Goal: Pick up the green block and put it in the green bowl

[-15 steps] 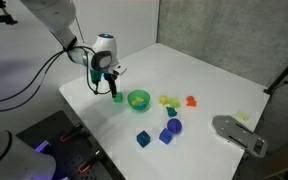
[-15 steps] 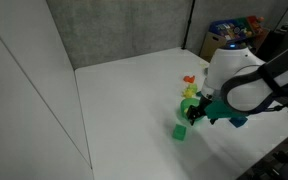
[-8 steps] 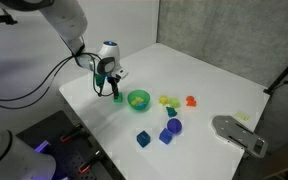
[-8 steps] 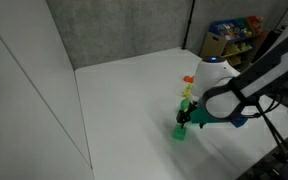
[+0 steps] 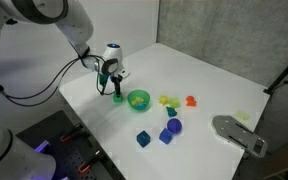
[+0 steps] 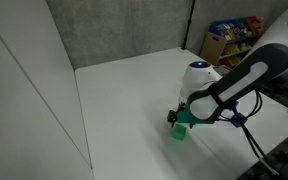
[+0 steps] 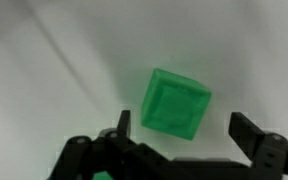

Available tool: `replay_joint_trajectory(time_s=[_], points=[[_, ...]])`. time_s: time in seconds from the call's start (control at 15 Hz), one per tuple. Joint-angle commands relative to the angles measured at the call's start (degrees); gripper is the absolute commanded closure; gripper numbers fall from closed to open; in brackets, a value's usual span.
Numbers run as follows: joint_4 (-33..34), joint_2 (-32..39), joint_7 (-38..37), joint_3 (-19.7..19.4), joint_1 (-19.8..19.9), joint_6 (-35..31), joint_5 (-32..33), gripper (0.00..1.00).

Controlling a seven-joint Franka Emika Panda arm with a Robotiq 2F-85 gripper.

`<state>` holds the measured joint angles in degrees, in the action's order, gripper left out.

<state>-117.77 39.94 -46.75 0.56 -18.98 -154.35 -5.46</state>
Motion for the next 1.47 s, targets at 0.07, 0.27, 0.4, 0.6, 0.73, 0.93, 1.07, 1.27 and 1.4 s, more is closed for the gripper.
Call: replay_joint_trajectory(time_s=[0.07, 0.27, 0.4, 0.6, 0.73, 0.93, 1.07, 1.27, 1.4], points=[[3.4, 2.9, -4.8, -1.4, -2.1, -0.3, -1.5, 0.00], [4.1, 3.9, -7.2, -1.5, -2.3, -0.5, -1.9, 0.00], [4.4, 4.6, -8.7, -1.9, -2.6, -0.3, -1.8, 0.00], [4.7, 5.6, -10.3, -2.1, -2.7, -0.4, -1.5, 0.00], [4.8, 6.2, -10.7, -2.3, -3.1, -0.5, -1.1, 0.25], [4.9, 5.8, -10.8, -2.1, -3.3, 0.0, -1.1, 0.44], [5.0, 4.5, -10.4, -1.9, -3.2, 1.0, -1.1, 0.60], [5.5, 1.9, -9.4, -1.5, -2.5, 2.9, -1.0, 0.71], [6.0, -0.3, -8.3, -0.6, -1.4, 5.1, -1.3, 0.72]])
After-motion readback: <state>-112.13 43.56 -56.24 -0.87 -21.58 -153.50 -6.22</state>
